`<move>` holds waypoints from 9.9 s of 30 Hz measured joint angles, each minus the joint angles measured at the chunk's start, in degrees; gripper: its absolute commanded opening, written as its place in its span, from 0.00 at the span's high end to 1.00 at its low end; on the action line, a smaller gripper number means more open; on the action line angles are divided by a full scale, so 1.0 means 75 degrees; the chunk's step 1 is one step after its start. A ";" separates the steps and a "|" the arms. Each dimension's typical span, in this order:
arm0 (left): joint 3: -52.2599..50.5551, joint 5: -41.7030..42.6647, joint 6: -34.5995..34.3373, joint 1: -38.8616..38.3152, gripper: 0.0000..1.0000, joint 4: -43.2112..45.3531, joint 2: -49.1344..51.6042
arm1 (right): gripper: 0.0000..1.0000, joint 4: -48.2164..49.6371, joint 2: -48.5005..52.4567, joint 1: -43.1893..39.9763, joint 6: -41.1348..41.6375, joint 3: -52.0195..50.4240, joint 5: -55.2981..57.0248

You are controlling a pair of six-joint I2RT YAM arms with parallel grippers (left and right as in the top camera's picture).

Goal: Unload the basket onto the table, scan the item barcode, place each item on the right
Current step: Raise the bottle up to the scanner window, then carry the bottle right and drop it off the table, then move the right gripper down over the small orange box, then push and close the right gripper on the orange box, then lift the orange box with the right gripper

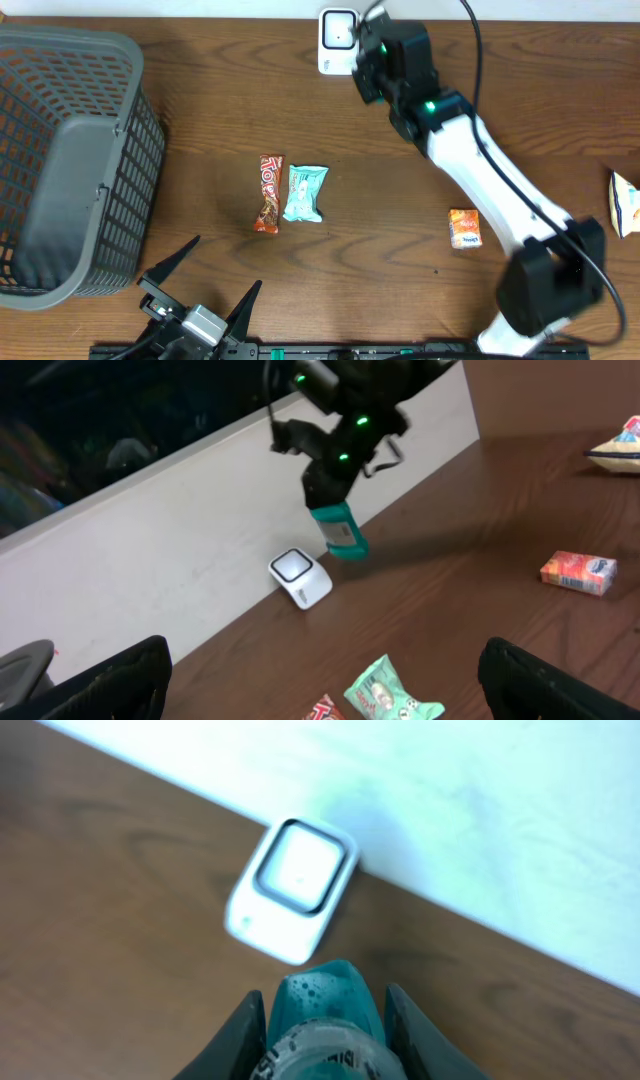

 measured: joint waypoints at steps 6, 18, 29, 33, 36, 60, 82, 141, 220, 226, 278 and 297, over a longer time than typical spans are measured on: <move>0.0000 0.0000 0.0000 0.0000 0.02 -0.0006 0.0000 | 0.99 -0.0041 0.2401 0.0326 -0.0787 0.2495 0.1816; 0.0000 -0.0032 0.0000 0.0000 0.02 -0.0006 0.0000 | 0.96 0.1725 0.6301 0.0938 -0.3182 0.6712 0.4500; 0.0000 -0.0032 0.0000 0.0000 0.02 -0.0006 0.0000 | 0.99 0.2696 0.6901 0.1250 -0.5085 0.6837 0.5572; 0.0000 -0.0032 0.0000 0.0000 0.02 -0.0003 0.0000 | 0.99 0.1486 0.6843 0.1198 -0.5117 0.6872 0.6053; 0.0000 -0.0032 0.0000 0.0000 0.02 -0.0006 0.0000 | 0.99 -0.0382 0.6677 0.1005 -0.4613 0.6889 0.6309; 0.0000 -0.0087 0.0000 0.0000 0.03 -0.0058 0.0000 | 0.96 -0.5677 0.5802 -0.4135 -0.0291 0.5901 0.6009; 0.0000 -0.0895 0.0000 0.0000 0.02 0.0146 0.0000 | 0.01 -0.7548 0.3139 -0.4963 0.1545 0.5531 -0.1262; -0.0003 -0.0915 0.0000 -0.0082 0.02 0.0201 0.0000 | 0.50 -0.5560 -0.4045 -0.1105 0.6065 -0.4779 0.0737; -0.0003 -0.0918 0.0000 -0.0085 0.02 0.0195 0.0000 | 0.53 -0.1102 -0.3363 -0.1244 0.7694 -0.7178 -0.4709; -0.0003 -0.0918 0.0000 -0.0085 0.02 0.0195 0.0000 | 0.53 -0.1046 -0.3363 -0.1102 0.7694 -0.7178 -0.4395; -0.0003 -0.0918 0.0000 -0.0085 0.02 0.0195 0.0000 | 0.99 -0.3016 -0.1582 -0.2562 0.8212 -0.7038 -1.0701; -0.0003 -0.0918 0.0000 -0.0085 0.02 0.0189 0.0000 | 0.98 -0.2955 -0.1580 -0.2489 0.7213 -0.7047 -1.0736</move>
